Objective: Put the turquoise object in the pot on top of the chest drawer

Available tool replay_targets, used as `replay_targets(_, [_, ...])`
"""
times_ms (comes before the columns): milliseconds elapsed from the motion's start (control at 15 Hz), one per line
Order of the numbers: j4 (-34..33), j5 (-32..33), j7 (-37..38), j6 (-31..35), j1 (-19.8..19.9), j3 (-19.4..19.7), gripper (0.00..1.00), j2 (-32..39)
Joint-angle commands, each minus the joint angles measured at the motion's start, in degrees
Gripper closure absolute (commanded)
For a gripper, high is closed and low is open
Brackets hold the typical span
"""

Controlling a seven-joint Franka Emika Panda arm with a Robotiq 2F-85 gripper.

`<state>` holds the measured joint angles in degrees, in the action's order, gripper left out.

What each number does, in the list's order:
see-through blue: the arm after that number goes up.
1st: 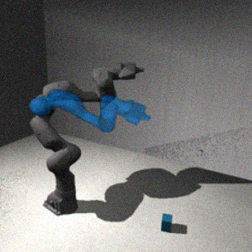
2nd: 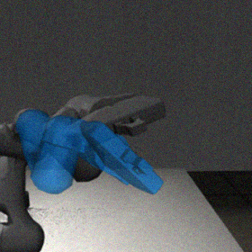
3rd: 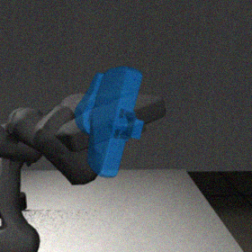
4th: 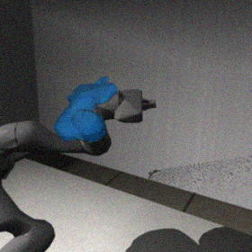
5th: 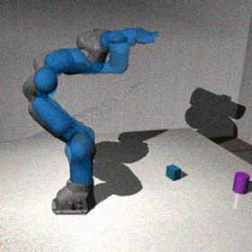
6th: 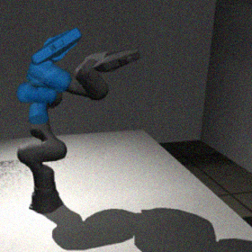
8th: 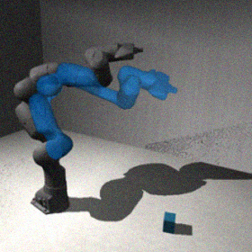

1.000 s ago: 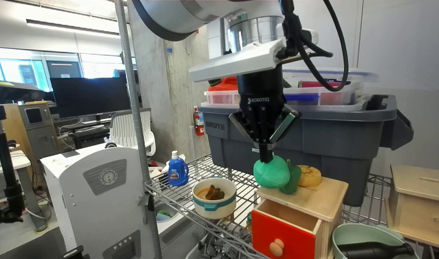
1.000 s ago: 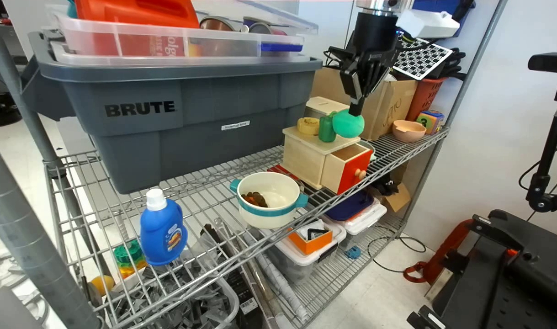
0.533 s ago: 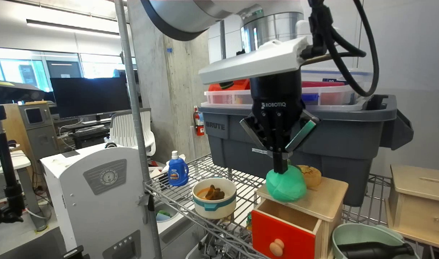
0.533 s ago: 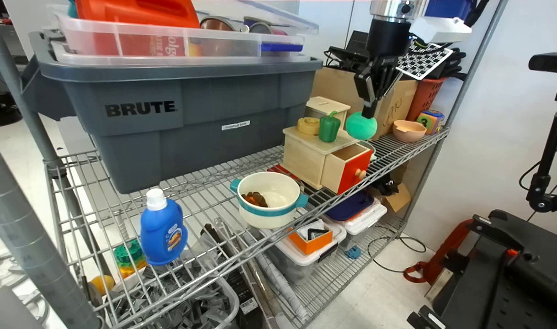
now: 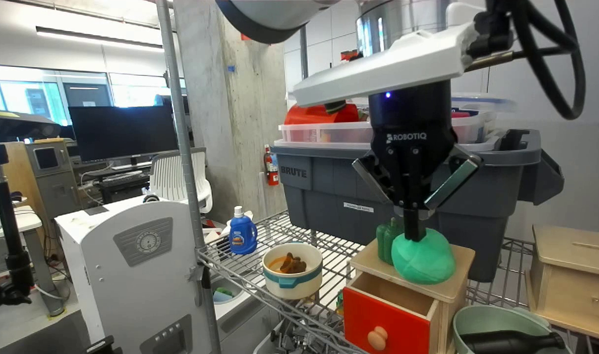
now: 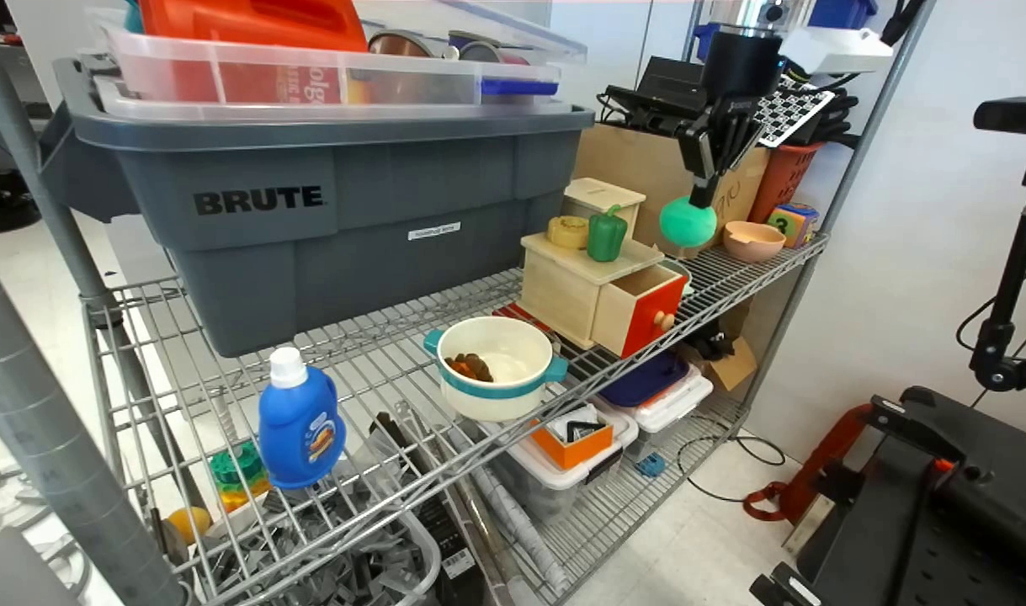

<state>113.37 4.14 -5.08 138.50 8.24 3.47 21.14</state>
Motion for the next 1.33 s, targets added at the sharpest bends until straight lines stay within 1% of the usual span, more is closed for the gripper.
replay_targets(0, [-2.44,-1.45,-1.38,-2.64,0.34,0.43,1.0,-0.43])
replay_targets(333, [-8.15,-1.47,-1.0,-6.02,-0.04,0.23,1.0,2.2])
replay_targets(667, [-15.68,-2.27,-1.81,-10.07,0.08,-0.62,1.0,7.03])
replay_targets(933, [-20.89,-1.86,-2.05,-11.1,-0.05,-1.07,1.0,11.35])
replay_targets(1267, [-23.66,-1.6,-2.37,-11.1,-0.13,-1.4,1.0,13.91])
